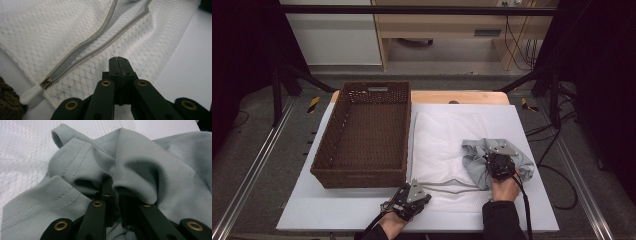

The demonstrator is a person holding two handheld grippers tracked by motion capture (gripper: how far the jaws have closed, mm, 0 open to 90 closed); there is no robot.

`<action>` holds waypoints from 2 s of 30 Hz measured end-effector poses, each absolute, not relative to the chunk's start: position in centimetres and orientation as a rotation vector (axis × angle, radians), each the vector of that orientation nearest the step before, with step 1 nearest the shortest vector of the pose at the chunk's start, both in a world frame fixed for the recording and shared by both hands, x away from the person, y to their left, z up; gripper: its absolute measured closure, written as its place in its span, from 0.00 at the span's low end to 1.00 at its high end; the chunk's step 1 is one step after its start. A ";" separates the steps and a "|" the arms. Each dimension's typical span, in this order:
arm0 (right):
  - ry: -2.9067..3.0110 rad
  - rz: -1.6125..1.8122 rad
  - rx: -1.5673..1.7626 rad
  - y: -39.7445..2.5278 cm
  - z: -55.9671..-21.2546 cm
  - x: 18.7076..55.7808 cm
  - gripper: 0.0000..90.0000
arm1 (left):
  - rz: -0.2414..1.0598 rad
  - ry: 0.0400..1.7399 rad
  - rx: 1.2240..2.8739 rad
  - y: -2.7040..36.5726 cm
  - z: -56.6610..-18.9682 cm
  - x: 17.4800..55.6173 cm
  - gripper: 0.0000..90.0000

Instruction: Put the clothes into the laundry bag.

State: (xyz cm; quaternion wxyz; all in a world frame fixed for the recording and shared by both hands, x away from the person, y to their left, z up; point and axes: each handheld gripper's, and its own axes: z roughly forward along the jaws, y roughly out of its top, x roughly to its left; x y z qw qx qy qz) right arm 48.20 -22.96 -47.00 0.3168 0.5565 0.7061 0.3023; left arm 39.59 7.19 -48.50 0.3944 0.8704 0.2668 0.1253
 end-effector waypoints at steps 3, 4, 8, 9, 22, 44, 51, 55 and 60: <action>1.873 0.816 1.478 -23.1 -46.7 48.1 0.87 | 0.322 0.676 2.210 7.2 -48.5 39.5 0.99; 1.874 0.834 1.478 -23.3 -46.5 48.0 0.85 | 0.328 0.675 2.212 7.1 -48.5 39.5 0.99; 1.834 0.972 1.441 -23.6 -44.7 46.2 0.74 | 0.307 0.680 2.211 7.2 -48.5 39.6 0.99; 1.828 1.005 1.427 -23.6 -44.3 45.8 0.73 | 0.305 0.682 2.211 7.2 -48.4 39.7 0.99; 2.113 1.239 1.192 -19.0 -44.3 41.7 0.72 | 0.324 0.678 2.222 7.0 -48.4 39.5 0.99; 2.232 1.043 1.193 -17.5 -48.7 42.6 0.96 | 0.334 0.670 2.233 6.9 -48.3 39.5 0.98; 2.231 1.040 1.171 -17.6 -48.2 42.6 0.99 | 0.322 0.674 2.230 6.9 -48.3 39.6 0.97; 2.208 1.082 1.176 -18.1 -47.3 42.4 0.99 | 0.333 0.684 2.231 7.0 -48.1 39.7 0.94; 2.172 1.135 1.166 -18.7 -46.3 42.3 0.99 | 0.348 0.682 2.179 7.2 -46.6 39.6 0.88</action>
